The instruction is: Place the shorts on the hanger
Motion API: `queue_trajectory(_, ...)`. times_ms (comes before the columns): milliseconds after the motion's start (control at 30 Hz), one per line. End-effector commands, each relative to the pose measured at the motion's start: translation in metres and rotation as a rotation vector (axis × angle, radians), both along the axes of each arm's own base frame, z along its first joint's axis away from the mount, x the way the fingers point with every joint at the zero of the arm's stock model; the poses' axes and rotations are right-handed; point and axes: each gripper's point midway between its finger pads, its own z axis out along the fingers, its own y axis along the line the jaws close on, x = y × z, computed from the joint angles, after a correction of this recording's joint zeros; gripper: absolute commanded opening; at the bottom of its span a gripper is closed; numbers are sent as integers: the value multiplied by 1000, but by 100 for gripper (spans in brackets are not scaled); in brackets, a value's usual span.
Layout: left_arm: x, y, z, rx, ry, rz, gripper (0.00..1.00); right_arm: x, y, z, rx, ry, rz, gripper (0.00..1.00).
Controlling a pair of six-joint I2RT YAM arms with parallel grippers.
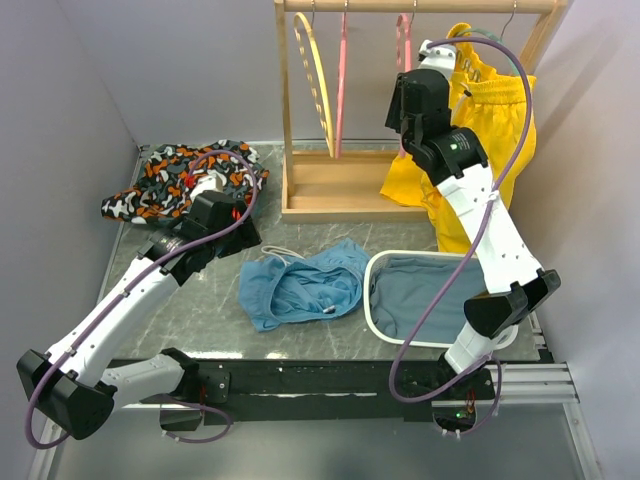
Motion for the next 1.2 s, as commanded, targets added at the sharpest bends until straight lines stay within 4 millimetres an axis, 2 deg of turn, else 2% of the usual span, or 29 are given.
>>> queue_trajectory(0, 5, -2, 8, 1, -38, -10, 87, 1, -1, 19, -7, -49, 45, 51)
queue_trajectory(333, 0, -2, 1, 1, -12, -15, 83, 13, -2, 21, -44, -45, 105, 33)
queue_trajectory(433, -2, -4, 2, -15, -13, -28, 82, 17, -2, 24, -64, -47, 126, 20)
queue_trajectory(467, -3, -6, 1, -23, -12, -40, 82, 19, -1, 22, -72, -42, 131, 6)
queue_trajectory(500, -4, -7, 1, -30, -14, -41, 82, 19, -3, 25, -83, -48, 126, 0)
queue_trajectory(767, -11, -13, -9, -88, 0, -50, 79, 8, -2, 60, -73, -170, 177, 0)
queue_trajectory(833, -11, -15, -11, -101, -4, -52, 79, 1, -4, 77, -58, -224, 183, 0)
queue_trajectory(1033, -12, -13, -32, -78, 47, -36, 77, -12, -9, 91, -47, -267, 177, 0)
queue_trajectory(1167, -13, -14, -45, -71, 79, -25, 74, -23, -11, 89, -28, -278, 192, 0)
